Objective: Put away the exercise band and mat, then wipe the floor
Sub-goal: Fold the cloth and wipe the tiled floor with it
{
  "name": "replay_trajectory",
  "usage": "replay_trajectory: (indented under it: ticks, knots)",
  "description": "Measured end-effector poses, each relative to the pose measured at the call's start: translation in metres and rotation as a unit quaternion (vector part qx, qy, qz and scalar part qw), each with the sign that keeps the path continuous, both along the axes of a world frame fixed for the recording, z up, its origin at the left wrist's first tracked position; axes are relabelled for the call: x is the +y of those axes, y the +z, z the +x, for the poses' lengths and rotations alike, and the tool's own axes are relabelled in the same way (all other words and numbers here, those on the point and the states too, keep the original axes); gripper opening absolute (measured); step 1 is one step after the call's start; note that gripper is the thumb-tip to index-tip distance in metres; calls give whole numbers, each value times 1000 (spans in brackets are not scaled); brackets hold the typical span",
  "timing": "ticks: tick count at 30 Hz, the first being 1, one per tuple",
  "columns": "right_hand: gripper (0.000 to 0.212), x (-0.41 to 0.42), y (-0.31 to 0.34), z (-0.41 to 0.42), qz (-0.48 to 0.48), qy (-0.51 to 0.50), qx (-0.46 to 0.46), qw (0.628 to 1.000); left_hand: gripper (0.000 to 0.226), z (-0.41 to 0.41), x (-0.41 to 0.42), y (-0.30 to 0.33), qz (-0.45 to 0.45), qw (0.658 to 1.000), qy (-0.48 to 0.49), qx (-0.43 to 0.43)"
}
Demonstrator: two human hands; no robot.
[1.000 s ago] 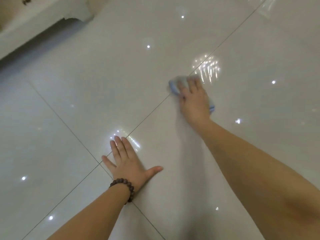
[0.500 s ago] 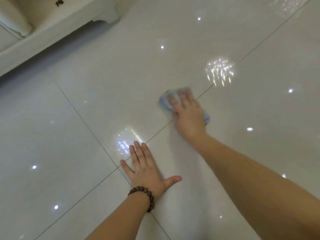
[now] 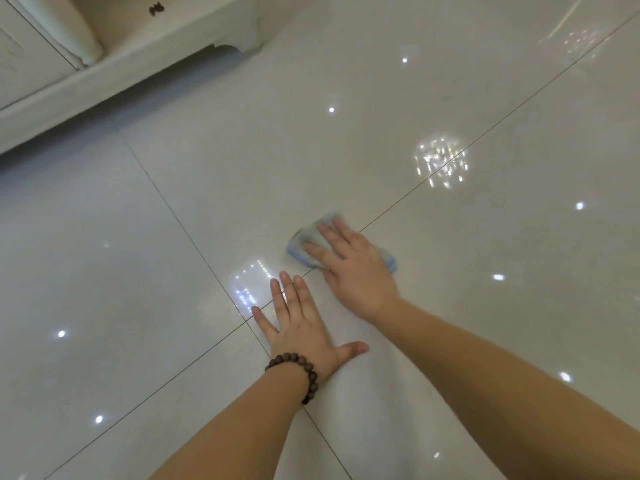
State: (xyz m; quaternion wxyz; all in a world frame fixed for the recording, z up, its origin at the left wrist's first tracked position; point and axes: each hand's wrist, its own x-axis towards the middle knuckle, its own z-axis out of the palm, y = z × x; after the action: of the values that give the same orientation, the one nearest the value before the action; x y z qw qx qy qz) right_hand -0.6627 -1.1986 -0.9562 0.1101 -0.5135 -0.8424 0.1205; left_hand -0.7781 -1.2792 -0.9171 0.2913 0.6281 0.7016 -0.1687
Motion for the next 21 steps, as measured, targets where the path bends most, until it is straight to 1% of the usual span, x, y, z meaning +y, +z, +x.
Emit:
replay_trajectory:
  ticks: [1,2,4,5,6,7,8,9,10,11,12,13,14,15,16,17,18,19,20,21]
  knots:
    - [49,3,2,12,-8,37,-2,999,147,0,0,0,3,1000,-1,1]
    - [48,17,3,31,6,22,-6,1000,147,0,0,1,4,1000,-1,0]
    - [50,51,7,73,7,-121,-26,992,148,0,-2,1,9,1000,2,-1]
    - [52,65,8,91,1,-196,-32,980,148,0,-2,1,8,1000,2,-3]
    - [53,70,9,100,-21,-249,-29,968,148,0,-2,1,7,1000,2,-7]
    - [52,69,10,96,-30,-281,-32,959,147,-1,-1,1,8,1000,0,-16]
    - [51,61,9,83,-36,-287,-44,956,145,-4,-1,1,12,999,0,-31]
    - [52,48,8,65,-39,-253,-53,965,143,-9,-3,3,18,998,1,-58]
    - [52,33,7,50,-36,-184,-47,981,139,-14,-4,5,28,995,2,-91]
    - [52,15,8,38,-32,-89,-40,995,136,-25,-10,8,45,993,8,-112]
    - [51,1,9,33,-40,10,-42,998,134,-37,-19,12,66,992,18,-110]
    - [50,-2,10,37,-37,81,-51,995,137,-50,-31,16,80,993,32,-84]
    - [51,5,11,47,-29,95,-55,994,142,-64,-45,19,79,994,49,-51]
    - [55,17,12,56,-25,46,-57,997,147,-77,-58,20,60,996,66,-26]
    - [58,27,15,62,-32,-57,-53,996,152,-88,-70,20,30,996,77,-12]
    - [58,33,17,61,-34,-184,-40,982,156,-97,-77,19,-1,997,79,-4]
    - [54,31,19,47,-41,-284,-26,958,159,-102,-81,16,-26,997,71,2]
    - [51,18,21,18,-45,-328,-9,944,161,-106,-82,13,-44,997,58,7]
    - [51,-3,19,-15,-30,-313,1,949,162,-107,-81,11,-53,997,50,10]
    - [54,-32,14,-52,-10,-244,5,970,162,-108,-81,10,-56,997,47,11]
